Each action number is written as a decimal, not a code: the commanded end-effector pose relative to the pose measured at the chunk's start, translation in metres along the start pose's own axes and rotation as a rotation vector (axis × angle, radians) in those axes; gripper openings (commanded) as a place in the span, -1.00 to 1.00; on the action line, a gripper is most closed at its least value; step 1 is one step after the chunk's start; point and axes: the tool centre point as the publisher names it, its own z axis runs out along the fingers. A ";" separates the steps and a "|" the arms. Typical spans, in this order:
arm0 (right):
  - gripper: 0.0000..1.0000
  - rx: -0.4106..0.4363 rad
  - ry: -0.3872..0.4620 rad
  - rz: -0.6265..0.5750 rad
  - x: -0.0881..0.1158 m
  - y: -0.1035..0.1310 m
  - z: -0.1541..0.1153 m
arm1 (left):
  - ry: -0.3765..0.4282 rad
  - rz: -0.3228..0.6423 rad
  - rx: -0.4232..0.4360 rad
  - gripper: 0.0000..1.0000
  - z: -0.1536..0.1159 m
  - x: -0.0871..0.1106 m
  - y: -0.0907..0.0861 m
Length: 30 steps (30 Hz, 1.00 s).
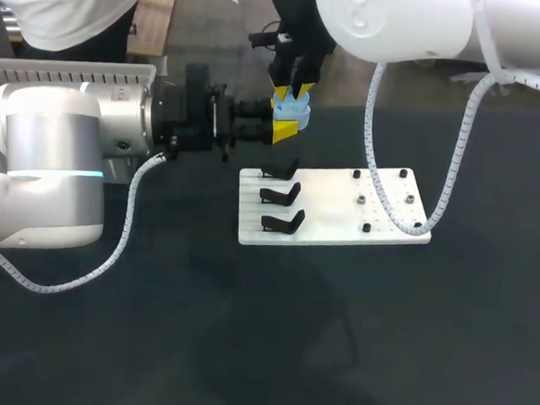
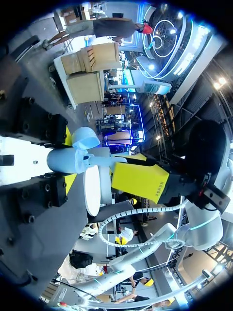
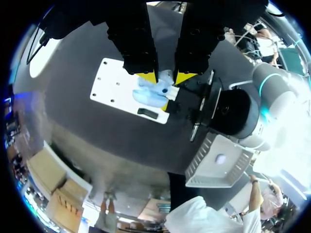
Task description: Pick up each earbud case from the left stands, insert the matching earbuds, close the lid, and place the case in the box.
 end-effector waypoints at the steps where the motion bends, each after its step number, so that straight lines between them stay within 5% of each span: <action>1: -1.00 0.001 0.011 -0.004 -0.005 0.001 0.004 | -0.004 0.004 -0.009 -1.00 0.000 0.001 -0.002; 30: -1.00 0.043 -0.022 -0.015 0.002 -0.001 0.007 | -0.004 0.004 -0.009 -1.00 0.000 0.001 -0.002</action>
